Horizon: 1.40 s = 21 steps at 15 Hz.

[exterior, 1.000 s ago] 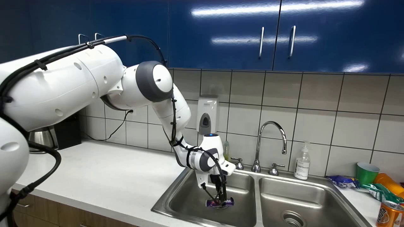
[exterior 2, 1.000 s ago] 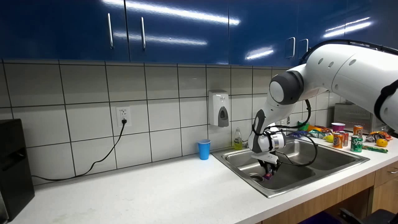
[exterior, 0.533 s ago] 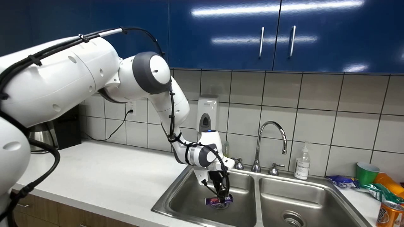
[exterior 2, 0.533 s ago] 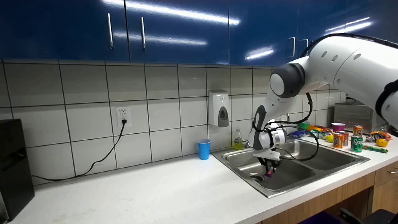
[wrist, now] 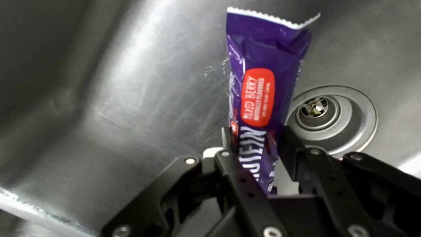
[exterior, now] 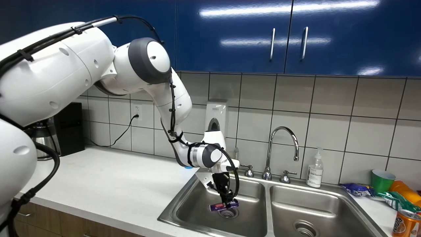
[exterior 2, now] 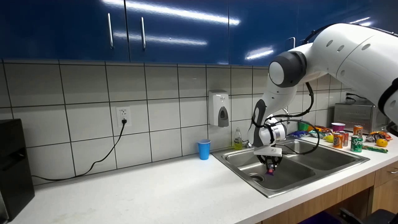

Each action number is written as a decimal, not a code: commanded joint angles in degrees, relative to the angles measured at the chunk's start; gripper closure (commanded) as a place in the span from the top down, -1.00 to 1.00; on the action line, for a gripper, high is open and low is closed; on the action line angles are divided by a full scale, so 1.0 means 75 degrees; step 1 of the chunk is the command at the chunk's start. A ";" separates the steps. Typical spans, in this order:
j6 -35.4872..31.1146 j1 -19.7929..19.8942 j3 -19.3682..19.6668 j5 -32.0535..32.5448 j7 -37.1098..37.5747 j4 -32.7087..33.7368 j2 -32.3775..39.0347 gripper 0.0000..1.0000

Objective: Move the candy bar to the counter on the left

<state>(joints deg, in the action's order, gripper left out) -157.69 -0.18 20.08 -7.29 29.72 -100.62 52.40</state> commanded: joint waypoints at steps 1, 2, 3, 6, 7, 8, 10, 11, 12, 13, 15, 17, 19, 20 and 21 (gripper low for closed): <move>0.0079 -0.0260 0.0178 0.0308 -0.0305 -0.0936 -0.0816 -0.74; 0.0049 -0.0295 0.0204 0.0366 -0.0362 -0.1137 -0.0976 -0.74; 0.0033 -0.0338 0.0237 0.0409 -0.0407 -0.1303 -0.1110 -0.74; -0.0029 -0.0495 0.0396 0.0607 -0.0429 -0.1811 -0.1510 -0.74; -0.0028 -0.0523 0.0428 0.0693 -0.0449 -0.1957 -0.1635 -0.74; -0.0042 -0.0569 0.0477 0.0783 -0.0455 -0.2099 -0.1750 -0.74; -0.0078 -0.0666 0.0554 0.0968 -0.0435 -0.2355 -0.1957 -0.74; -0.0090 -0.0711 0.0580 0.1074 -0.0450 -0.2467 -0.2039 -0.74; -0.0116 -0.0758 0.0599 0.1180 -0.0472 -0.2593 -0.2142 -0.74; -0.0136 -0.0814 0.0634 0.1290 -0.0457 -0.2697 -0.2211 -0.74; -0.0262 -0.0918 0.0671 0.1538 -0.0508 -0.2941 -0.2379 -0.74; -0.0407 -0.1036 0.0724 0.1777 -0.0539 -0.3167 -0.2527 -0.74; -0.0581 -0.1163 0.0792 0.1994 -0.0581 -0.3390 -0.2660 -0.74; -0.0665 -0.1222 0.0825 0.2088 -0.0611 -0.3491 -0.2725 -0.74; -0.0749 -0.1285 0.0862 0.2181 -0.0627 -0.3575 -0.2766 -0.74</move>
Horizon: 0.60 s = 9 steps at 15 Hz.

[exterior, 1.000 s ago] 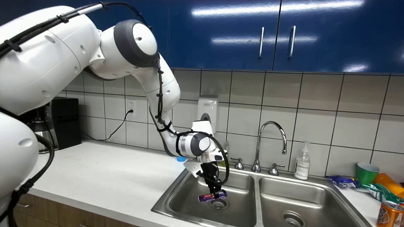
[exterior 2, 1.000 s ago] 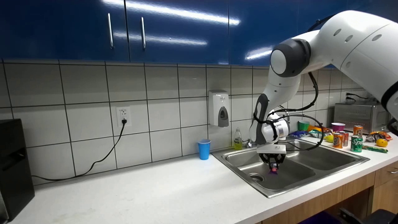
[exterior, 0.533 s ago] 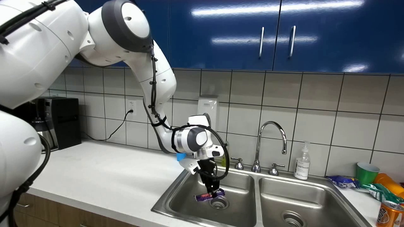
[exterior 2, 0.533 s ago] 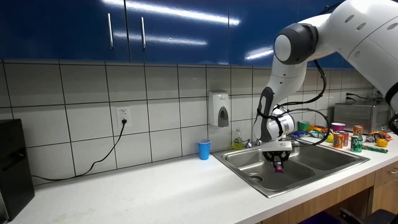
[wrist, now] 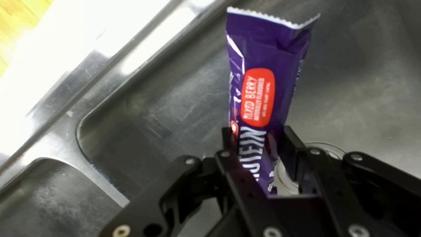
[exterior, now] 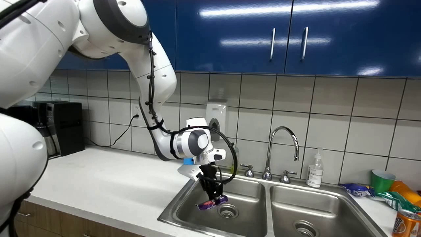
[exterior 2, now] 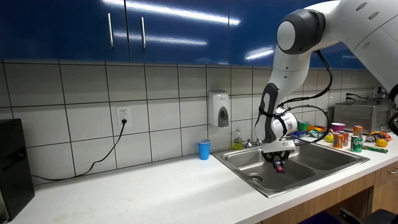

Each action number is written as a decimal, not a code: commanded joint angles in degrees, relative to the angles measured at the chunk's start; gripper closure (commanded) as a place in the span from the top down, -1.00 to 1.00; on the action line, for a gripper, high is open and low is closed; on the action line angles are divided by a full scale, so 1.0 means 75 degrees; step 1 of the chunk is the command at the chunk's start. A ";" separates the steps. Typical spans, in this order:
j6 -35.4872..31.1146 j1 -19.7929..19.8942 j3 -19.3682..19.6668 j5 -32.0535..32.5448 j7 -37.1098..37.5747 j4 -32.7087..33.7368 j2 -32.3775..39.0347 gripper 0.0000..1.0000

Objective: Move the candy bar to the counter on the left

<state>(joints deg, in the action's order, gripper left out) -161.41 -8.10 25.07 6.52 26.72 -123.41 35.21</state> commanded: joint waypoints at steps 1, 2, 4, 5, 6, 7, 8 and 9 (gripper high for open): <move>-0.0340 -0.0277 0.0224 0.0418 -0.0269 -0.0631 -0.0536 -0.74; -0.0409 -0.0314 0.0227 0.0471 -0.0327 -0.0709 -0.0581 -0.74; -0.0544 -0.0454 0.0307 0.0620 -0.0378 -0.0857 -0.0666 -0.74; -0.0595 -0.0517 0.0331 0.0681 -0.0414 -0.0923 -0.0707 -0.74; -0.0625 -0.0553 0.0327 0.0731 -0.0486 -0.0984 -0.0757 -0.74; -0.0642 -0.0639 0.0368 0.0806 -0.0509 -0.1022 -0.0772 -0.74; -0.0646 -0.0683 0.0365 0.0863 -0.0565 -0.1064 -0.0814 -0.74; -0.0653 -0.0776 0.0403 0.0937 -0.0584 -0.1103 -0.0841 -0.74</move>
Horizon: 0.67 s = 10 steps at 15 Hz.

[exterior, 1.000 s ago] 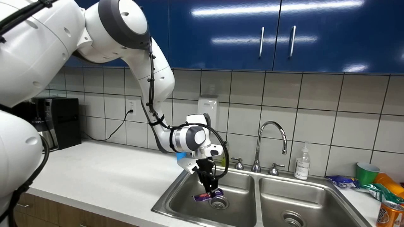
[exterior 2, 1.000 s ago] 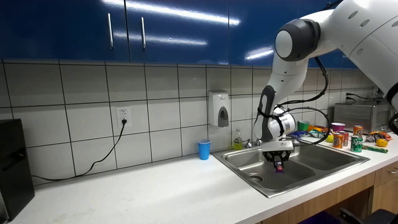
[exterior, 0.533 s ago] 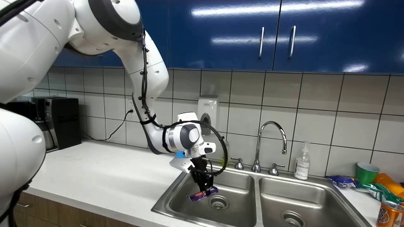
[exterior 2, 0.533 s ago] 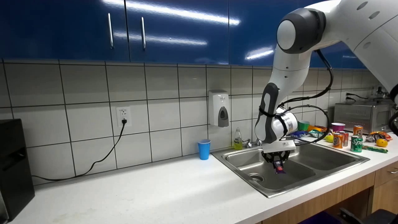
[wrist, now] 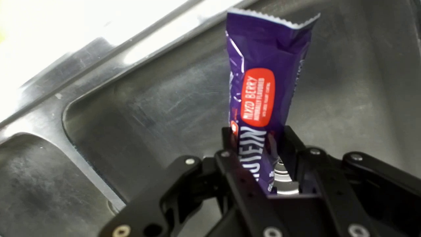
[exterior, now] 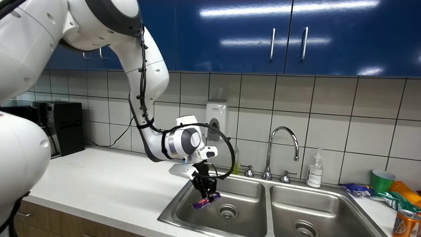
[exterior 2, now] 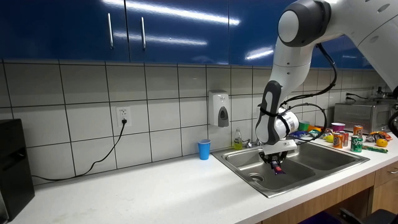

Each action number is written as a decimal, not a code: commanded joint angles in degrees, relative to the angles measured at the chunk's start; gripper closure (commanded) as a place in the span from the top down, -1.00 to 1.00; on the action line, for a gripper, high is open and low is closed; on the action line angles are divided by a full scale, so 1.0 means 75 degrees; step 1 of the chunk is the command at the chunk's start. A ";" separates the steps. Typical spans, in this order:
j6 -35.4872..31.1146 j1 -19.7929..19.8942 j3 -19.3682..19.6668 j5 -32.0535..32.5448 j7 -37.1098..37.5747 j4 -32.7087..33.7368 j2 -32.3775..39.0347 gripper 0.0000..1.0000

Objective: Move the candy bar to the counter on the left

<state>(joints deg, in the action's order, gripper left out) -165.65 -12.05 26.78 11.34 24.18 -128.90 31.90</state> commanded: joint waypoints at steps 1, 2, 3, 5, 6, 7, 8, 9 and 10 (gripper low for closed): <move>-0.0098 -0.0315 0.0192 0.0361 -0.0285 -0.0410 -0.0435 -0.74; -0.0096 -0.0402 0.0219 0.0436 -0.0305 -0.0444 -0.0468 -0.74; -0.0118 -0.0486 0.0248 0.0517 -0.0302 -0.0479 -0.0488 -0.74; -0.0142 -0.0623 0.0275 0.0682 -0.0321 -0.0574 -0.0569 -0.74; -0.0138 -0.0691 0.0281 0.0740 -0.0312 -0.0602 -0.0592 -0.74; -0.0154 -0.0726 0.0260 0.0804 -0.0329 -0.0660 -0.0647 -0.74; -0.0153 -0.0779 0.0260 0.0866 -0.0318 -0.0691 -0.0669 -0.74; -0.0158 -0.0795 0.0227 0.0910 -0.0353 -0.0734 -0.0708 -0.74; -0.0178 -0.0817 0.0183 0.0939 -0.0380 -0.0779 -0.0730 -0.74</move>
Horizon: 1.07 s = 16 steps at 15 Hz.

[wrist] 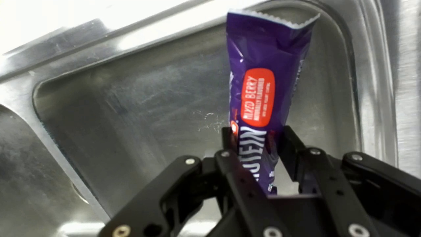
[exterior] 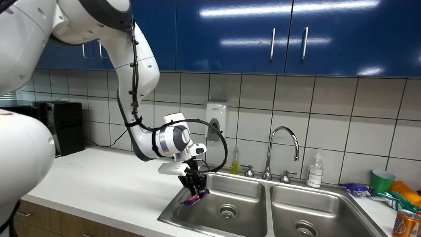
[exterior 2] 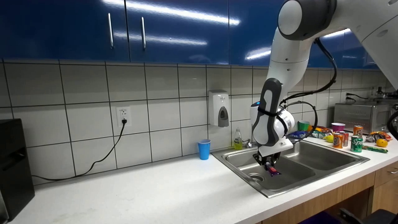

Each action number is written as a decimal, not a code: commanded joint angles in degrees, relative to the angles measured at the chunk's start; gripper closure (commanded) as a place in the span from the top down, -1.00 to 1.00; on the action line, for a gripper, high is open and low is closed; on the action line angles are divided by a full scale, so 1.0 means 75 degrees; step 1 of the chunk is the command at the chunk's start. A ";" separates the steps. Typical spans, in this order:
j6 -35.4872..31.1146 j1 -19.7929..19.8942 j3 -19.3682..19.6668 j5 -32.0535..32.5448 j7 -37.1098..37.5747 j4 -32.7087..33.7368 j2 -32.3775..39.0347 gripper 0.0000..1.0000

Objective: Move the candy bar to the counter on the left

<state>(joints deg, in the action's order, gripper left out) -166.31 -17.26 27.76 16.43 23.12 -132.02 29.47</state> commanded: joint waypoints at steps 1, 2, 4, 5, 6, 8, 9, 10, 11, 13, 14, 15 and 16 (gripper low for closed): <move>-0.0094 -0.0153 0.0023 0.0296 -0.0266 -0.0398 -0.0427 -0.74; -0.0103 -0.0201 -0.0004 0.0347 -0.0305 -0.0452 -0.0456 -0.74; -0.0117 -0.0267 -0.0073 0.0445 -0.0391 -0.0517 -0.0483 -0.74; -0.0112 -0.0313 -0.0096 0.0478 -0.0415 -0.0534 -0.0477 -0.74; -0.0098 -0.0358 -0.0139 0.0507 -0.0462 -0.0548 -0.0469 -0.74; -0.0090 -0.0467 -0.0213 0.0580 -0.0527 -0.0566 -0.0431 -0.74; -0.0076 -0.0493 -0.0281 0.0610 -0.0563 -0.0580 -0.0424 -0.74; -0.0061 -0.0527 -0.0331 0.0642 -0.0583 -0.0591 -0.0419 -0.74; -0.0060 -0.0553 -0.0392 0.0664 -0.0612 -0.0595 -0.0399 -0.74; -0.0066 -0.0637 -0.0470 0.0707 -0.0650 -0.0627 -0.0407 -0.74; -0.0081 -0.0678 -0.0501 0.0737 -0.0659 -0.0653 -0.0419 -0.74; -0.0080 -0.0701 -0.0533 0.0749 -0.0681 -0.0668 -0.0424 -0.74; -0.0086 -0.0742 -0.0548 0.0771 -0.0699 -0.0692 -0.0430 -0.74</move>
<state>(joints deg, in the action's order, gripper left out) -166.76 -22.57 24.13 20.50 19.28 -135.50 28.39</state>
